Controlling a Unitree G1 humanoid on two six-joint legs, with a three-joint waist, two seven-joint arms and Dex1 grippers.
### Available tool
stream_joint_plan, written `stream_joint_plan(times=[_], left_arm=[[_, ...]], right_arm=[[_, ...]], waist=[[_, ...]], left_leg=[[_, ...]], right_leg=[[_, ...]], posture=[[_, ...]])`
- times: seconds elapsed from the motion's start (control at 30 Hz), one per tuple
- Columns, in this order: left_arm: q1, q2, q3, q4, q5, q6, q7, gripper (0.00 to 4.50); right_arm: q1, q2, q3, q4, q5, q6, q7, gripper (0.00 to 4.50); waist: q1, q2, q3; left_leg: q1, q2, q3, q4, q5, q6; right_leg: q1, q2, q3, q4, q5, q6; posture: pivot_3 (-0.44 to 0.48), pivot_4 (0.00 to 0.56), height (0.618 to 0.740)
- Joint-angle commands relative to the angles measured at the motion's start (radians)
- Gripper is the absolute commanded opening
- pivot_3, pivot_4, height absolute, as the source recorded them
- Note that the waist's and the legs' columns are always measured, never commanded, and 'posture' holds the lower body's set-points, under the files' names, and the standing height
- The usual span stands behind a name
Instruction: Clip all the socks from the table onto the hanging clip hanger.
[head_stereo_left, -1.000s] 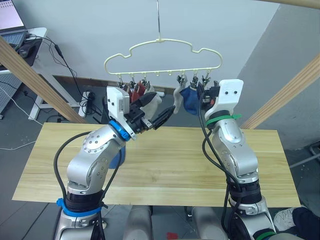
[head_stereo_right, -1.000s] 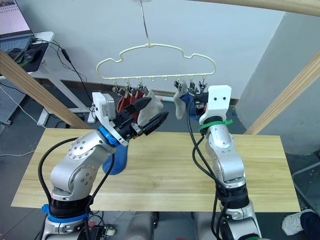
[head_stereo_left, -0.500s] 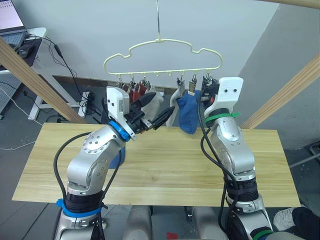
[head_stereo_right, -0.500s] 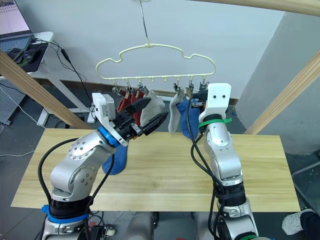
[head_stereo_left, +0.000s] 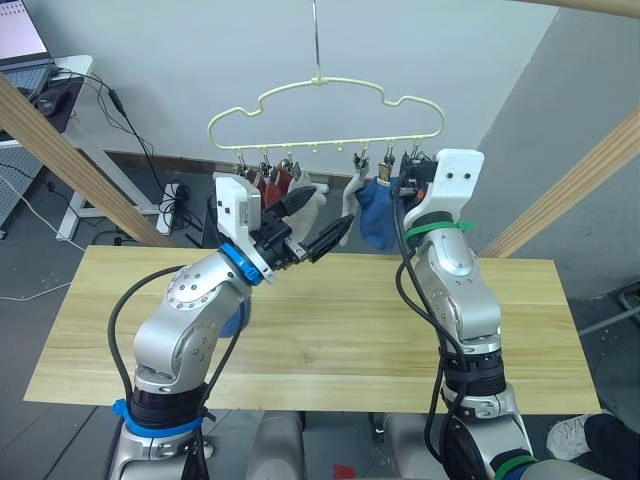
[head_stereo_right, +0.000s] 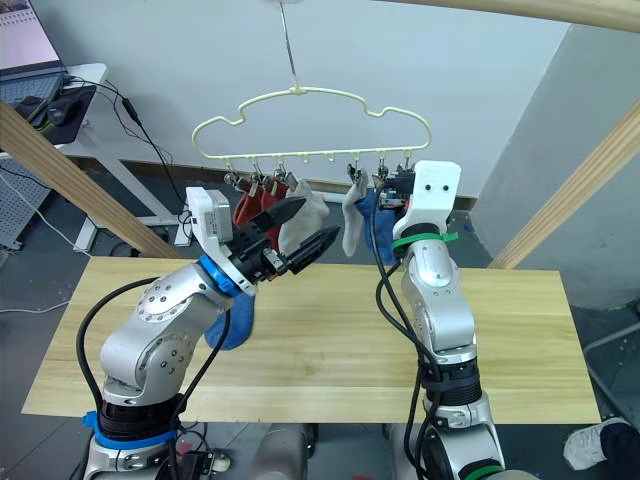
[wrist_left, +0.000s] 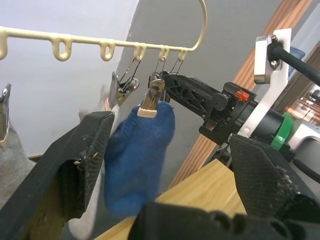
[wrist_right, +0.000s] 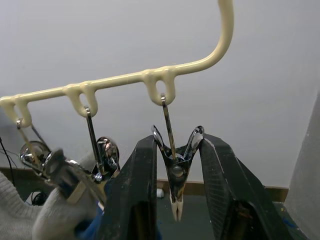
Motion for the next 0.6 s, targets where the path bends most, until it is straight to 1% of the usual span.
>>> stream_joint_plan(times=[0.03,0.43,0.53,0.57,0.6], left_arm=[[0.001,0.006,0.003,-0.046,-0.019,-0.008,-0.002,4.17],[-0.013,-0.004,0.004,-0.058,-0.039,-0.008,0.002,4.17],[-0.018,-0.005,0.004,-0.056,-0.043,-0.008,0.007,4.17],[-0.019,-0.006,0.003,-0.055,-0.042,-0.009,0.007,4.17],[-0.018,-0.006,0.001,-0.055,-0.041,-0.010,0.008,4.17]], right_arm=[[-0.021,0.005,-0.006,-0.018,0.006,-0.035,0.008,1.30],[-0.027,0.002,-0.014,-0.008,0.005,-0.051,0.011,1.30],[-0.029,-0.003,-0.014,-0.004,0.003,-0.057,0.014,0.71],[-0.030,-0.004,-0.014,-0.003,0.002,-0.058,0.014,0.29],[-0.030,-0.005,-0.014,-0.003,0.001,-0.057,0.015,0.06]], waist=[[0.000,0.000,0.000],[0.000,0.000,0.000],[0.000,0.000,0.000],[0.000,0.000,0.000],[0.000,0.000,0.000]], left_leg=[[0.000,0.000,0.000,0.000,0.000,0.000],[0.000,0.000,0.000,0.000,0.000,0.000],[0.000,0.000,0.000,0.000,0.000,0.000],[0.000,0.000,0.000,0.000,0.000,0.000],[0.000,0.000,0.000,0.000,0.000,0.000]], right_leg=[[0.000,0.000,0.000,0.000,0.000,0.000],[0.000,0.000,0.000,0.000,0.000,0.000],[0.000,0.000,0.000,0.000,0.000,0.000],[0.000,0.000,0.000,0.000,0.000,0.000],[0.000,0.000,0.000,0.000,0.000,0.000]], posture=[[0.087,0.296,0.740],[0.086,0.297,0.740],[0.088,0.301,0.740],[0.088,0.301,0.740],[0.088,0.301,0.740]])
